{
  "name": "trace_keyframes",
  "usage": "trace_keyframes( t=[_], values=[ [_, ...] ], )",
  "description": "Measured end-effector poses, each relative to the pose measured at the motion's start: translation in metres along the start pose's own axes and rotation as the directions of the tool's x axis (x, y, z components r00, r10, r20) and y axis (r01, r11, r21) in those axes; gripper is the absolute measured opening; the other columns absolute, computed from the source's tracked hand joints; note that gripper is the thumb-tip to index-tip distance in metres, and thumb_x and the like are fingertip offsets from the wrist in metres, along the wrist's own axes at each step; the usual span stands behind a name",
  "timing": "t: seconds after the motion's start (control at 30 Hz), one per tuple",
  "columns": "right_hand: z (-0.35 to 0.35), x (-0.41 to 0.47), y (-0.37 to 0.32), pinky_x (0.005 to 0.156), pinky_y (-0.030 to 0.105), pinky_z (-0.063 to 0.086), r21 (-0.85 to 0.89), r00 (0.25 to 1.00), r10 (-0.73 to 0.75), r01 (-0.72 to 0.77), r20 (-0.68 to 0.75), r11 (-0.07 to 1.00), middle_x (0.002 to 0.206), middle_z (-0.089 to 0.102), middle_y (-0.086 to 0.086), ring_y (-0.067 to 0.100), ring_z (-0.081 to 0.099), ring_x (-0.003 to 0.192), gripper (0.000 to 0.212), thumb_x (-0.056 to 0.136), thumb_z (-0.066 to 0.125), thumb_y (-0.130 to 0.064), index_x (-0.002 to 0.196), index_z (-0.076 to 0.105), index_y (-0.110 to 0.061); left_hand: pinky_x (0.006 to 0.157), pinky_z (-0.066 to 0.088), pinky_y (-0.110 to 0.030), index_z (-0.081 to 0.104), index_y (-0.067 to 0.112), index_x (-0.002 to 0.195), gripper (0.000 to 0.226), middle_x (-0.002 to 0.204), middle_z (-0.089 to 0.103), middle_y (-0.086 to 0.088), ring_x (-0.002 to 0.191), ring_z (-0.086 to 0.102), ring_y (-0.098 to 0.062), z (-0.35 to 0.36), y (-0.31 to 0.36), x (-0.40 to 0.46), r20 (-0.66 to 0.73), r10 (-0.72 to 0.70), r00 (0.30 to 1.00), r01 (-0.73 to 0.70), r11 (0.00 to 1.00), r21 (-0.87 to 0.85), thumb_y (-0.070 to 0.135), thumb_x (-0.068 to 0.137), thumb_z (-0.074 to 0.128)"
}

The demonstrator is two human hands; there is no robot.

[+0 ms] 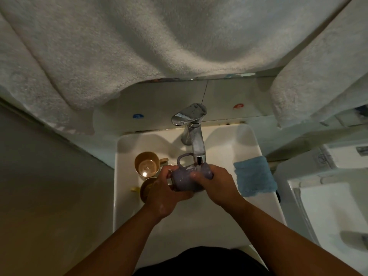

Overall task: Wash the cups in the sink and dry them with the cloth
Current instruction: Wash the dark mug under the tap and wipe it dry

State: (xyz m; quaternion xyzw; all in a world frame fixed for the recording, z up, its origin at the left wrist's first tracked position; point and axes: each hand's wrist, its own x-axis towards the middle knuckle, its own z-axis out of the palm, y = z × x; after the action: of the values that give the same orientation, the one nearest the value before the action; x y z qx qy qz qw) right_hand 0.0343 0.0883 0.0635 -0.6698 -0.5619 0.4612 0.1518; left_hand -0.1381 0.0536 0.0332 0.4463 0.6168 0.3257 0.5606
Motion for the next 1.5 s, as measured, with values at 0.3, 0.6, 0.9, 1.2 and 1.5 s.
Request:
trace_keyframes(
  t=[0.3,0.6,0.9,1.2,1.5],
  values=[
    [-0.008,-0.006,0.003,0.066,0.023,0.052,0.150,0.993,-0.106,0.098,0.047,0.984,0.081,0.071,-0.010,0.003,0.064,0.074,0.007,0.093,0.069,-0.025,0.092,0.070,-0.018,0.076,0.063,-0.035,0.055,0.035,0.123,0.068,0.123,0.063,0.008,0.096,0.072,-0.014,-0.004,0.004,0.003,-0.037,-0.026,0.999,0.022,0.993,-0.116,0.017,0.069,0.093],
    [-0.020,-0.005,0.012,0.070,0.026,0.058,0.381,0.980,-0.035,-0.043,0.195,0.924,0.104,0.074,0.003,0.020,0.071,0.094,0.016,0.099,0.060,-0.017,0.110,0.072,-0.017,0.076,0.063,-0.045,0.058,0.030,0.123,0.059,0.126,0.060,-0.002,0.099,0.071,-0.022,-0.018,0.014,0.007,0.056,-0.052,0.997,0.066,0.958,-0.278,0.002,0.077,0.083],
    [-0.016,-0.008,0.010,0.066,0.023,0.057,0.348,0.973,-0.002,-0.081,0.232,0.934,0.106,0.072,0.002,0.019,0.069,0.094,0.017,0.101,0.056,-0.022,0.110,0.071,-0.018,0.075,0.063,-0.041,0.057,0.026,0.127,0.070,0.126,0.059,0.004,0.103,0.069,-0.021,-0.024,0.007,0.005,0.061,-0.025,0.998,0.039,0.974,-0.224,-0.003,0.070,0.086],
    [-0.017,-0.010,0.005,0.064,0.027,0.054,0.389,0.979,0.090,-0.155,0.182,0.908,0.099,0.072,0.005,0.021,0.067,0.089,0.020,0.104,0.050,-0.028,0.102,0.069,-0.021,0.080,0.062,-0.034,0.055,0.030,0.126,0.078,0.128,0.058,0.012,0.107,0.066,-0.008,-0.023,0.001,0.007,0.093,0.047,0.995,-0.038,0.994,-0.098,0.008,0.062,0.094],
    [-0.017,-0.006,0.009,0.067,0.028,0.051,0.508,0.972,0.069,-0.176,0.223,0.843,0.098,0.075,-0.003,0.018,0.068,0.091,0.013,0.097,0.062,-0.023,0.107,0.070,-0.021,0.082,0.063,-0.042,0.052,0.039,0.134,0.066,0.132,0.059,0.004,0.110,0.066,-0.021,-0.005,0.001,0.007,0.034,-0.011,0.999,0.012,0.999,-0.049,0.029,0.079,0.086]
  ],
)
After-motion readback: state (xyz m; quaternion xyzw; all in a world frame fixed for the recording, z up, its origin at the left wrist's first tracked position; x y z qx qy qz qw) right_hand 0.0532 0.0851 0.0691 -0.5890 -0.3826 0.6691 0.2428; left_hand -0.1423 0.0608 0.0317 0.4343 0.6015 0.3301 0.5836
